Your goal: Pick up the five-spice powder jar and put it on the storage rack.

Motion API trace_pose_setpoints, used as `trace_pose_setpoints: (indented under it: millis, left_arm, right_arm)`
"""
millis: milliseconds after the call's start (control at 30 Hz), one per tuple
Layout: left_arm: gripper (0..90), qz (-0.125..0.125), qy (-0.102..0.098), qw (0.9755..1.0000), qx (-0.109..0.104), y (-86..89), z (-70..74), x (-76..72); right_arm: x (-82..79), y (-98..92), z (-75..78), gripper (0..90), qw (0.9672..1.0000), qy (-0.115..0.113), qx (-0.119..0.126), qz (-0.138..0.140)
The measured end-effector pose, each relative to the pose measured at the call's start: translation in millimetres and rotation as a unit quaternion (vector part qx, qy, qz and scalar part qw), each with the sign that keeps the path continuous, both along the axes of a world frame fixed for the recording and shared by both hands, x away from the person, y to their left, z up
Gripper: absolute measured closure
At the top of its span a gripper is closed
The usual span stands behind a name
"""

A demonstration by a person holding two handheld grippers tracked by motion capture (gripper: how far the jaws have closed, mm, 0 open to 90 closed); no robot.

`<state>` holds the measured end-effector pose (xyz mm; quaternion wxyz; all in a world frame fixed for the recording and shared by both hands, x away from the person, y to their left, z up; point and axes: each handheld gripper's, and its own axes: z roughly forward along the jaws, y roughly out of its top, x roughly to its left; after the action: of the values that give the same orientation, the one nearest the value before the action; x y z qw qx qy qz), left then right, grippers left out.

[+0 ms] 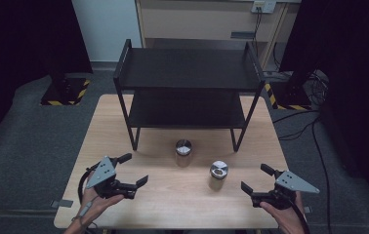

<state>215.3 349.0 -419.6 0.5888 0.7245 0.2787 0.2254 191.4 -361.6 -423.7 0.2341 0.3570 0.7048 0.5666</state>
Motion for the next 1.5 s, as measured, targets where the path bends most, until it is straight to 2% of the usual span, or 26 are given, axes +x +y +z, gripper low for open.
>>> trace_pose_setpoints:
  millis: [100, 267, 333, 500, 667, 1133, 1500]
  left_arm:
    - [3.7, 0.017, 0.002, 0.9998, -0.005, 11.2, -2.8, -7.5]
    - [3.7, 0.031, 0.001, 0.9994, -0.013, 16.7, -6.7, -14.9]
    - [3.7, 0.033, 0.0, 0.9992, -0.021, 18.3, -8.0, -16.3]
    - [3.7, 0.039, 0.001, 0.9989, -0.026, 21.3, -11.7, -16.4]
    - [3.6, 0.042, 0.007, 0.9982, -0.042, 25.7, -15.0, -16.6]
    - [3.3, 0.041, 0.003, 0.9983, -0.041, 26.2, -15.2, -16.6]
    - [2.6, 0.042, 0.005, 0.9981, -0.044, 27.6, -14.8, -16.5]
  right_arm:
    - [-0.7, -1.3, -1.8, 1.7, 0.9999, -0.01, -0.006, -0.004]
    - [-1.7, -2.6, -5.6, 1.8, 0.9998, -0.019, -0.002, -0.009]
    - [-2.3, -3.5, -7.6, 1.8, 0.9997, -0.02, 0.005, -0.008]
    - [-5.7, -2.6, -9.3, 1.9, 0.9995, -0.031, 0.001, -0.005]
    - [-6.9, -0.1, -10.1, 1.8, 0.9994, -0.033, 0.002, 0.001]
    - [-3.8, -3.7, -15.0, 1.4, 0.9992, -0.034, 0.019, 0.008]
    - [-5.2, -5.0, -15.6, 1.5, 0.9991, -0.037, 0.021, 0.005]
